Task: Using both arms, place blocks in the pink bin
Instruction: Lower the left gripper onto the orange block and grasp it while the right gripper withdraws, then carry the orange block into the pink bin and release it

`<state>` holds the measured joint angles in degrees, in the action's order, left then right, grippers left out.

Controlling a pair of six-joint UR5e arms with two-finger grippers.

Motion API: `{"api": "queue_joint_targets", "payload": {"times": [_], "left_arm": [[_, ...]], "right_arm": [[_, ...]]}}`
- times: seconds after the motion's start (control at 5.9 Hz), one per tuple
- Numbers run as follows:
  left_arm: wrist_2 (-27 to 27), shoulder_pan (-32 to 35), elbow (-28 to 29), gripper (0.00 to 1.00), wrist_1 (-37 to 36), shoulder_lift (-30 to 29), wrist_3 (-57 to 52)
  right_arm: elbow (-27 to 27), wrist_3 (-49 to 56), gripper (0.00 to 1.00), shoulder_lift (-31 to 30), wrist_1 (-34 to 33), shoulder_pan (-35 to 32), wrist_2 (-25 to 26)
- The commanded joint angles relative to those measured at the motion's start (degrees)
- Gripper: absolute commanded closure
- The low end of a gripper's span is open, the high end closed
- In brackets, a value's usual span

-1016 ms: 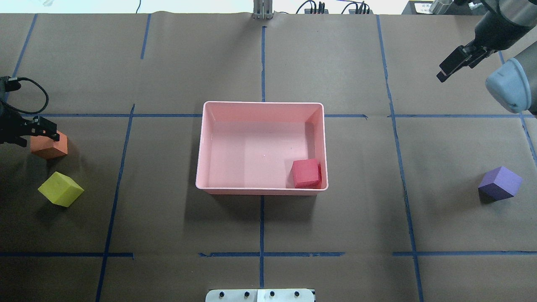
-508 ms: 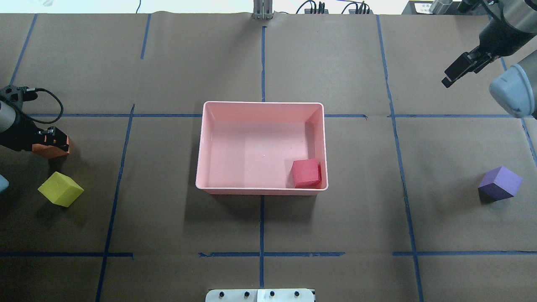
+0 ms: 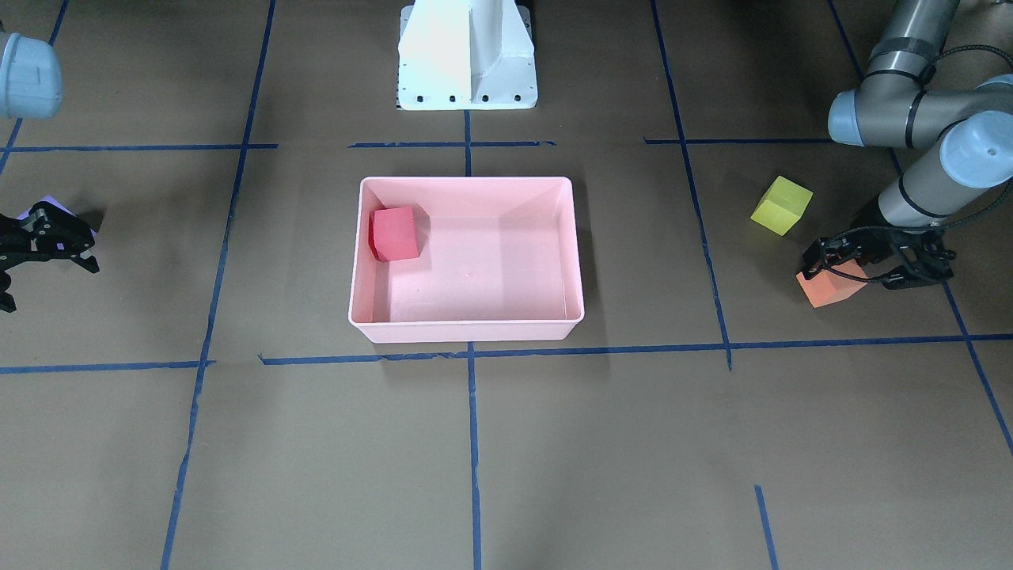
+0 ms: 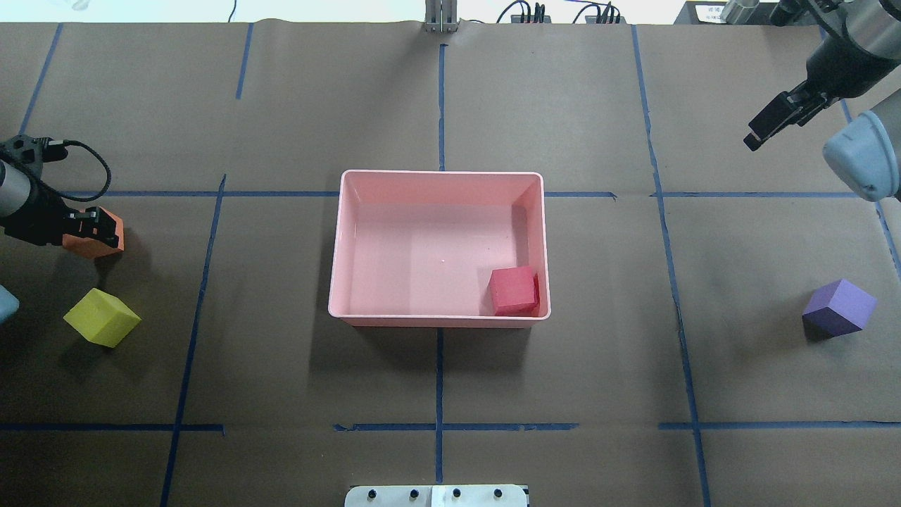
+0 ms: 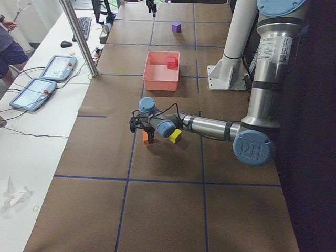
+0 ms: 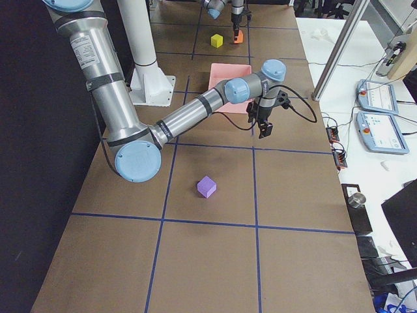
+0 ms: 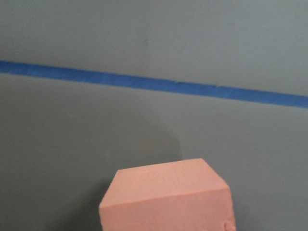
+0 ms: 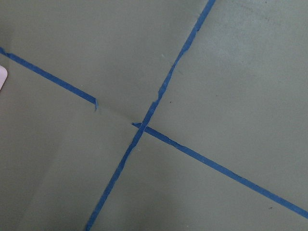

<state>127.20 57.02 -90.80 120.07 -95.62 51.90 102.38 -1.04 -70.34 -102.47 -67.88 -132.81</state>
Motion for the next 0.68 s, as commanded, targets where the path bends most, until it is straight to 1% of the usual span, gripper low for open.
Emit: {"api": "queue_joint_targets", "payload": {"times": [0.0, 0.17, 0.34, 0.51], "left_arm": [[-0.03, 0.55, -3.58, 0.67, -0.45, -3.84, 0.92], [-0.03, 0.29, -3.94, 0.67, -1.50, -9.00, 8.67], [-0.11, 0.02, -6.64, 0.67, -9.69, -15.75, 14.40], [-3.59, -4.42, -13.63, 0.66, -23.26, -21.83, 18.38]], "right_arm": [[0.19, 5.40, 0.00, -3.55, -0.01, -1.89, -0.08], [1.58, 8.83, 0.00, -7.84, 0.07, -3.99, -1.73], [4.99, 9.12, 0.00, -13.97, 2.42, -5.41, -2.36], [7.46, 8.43, 0.00, -20.30, 8.10, -5.42, -2.54]]}}
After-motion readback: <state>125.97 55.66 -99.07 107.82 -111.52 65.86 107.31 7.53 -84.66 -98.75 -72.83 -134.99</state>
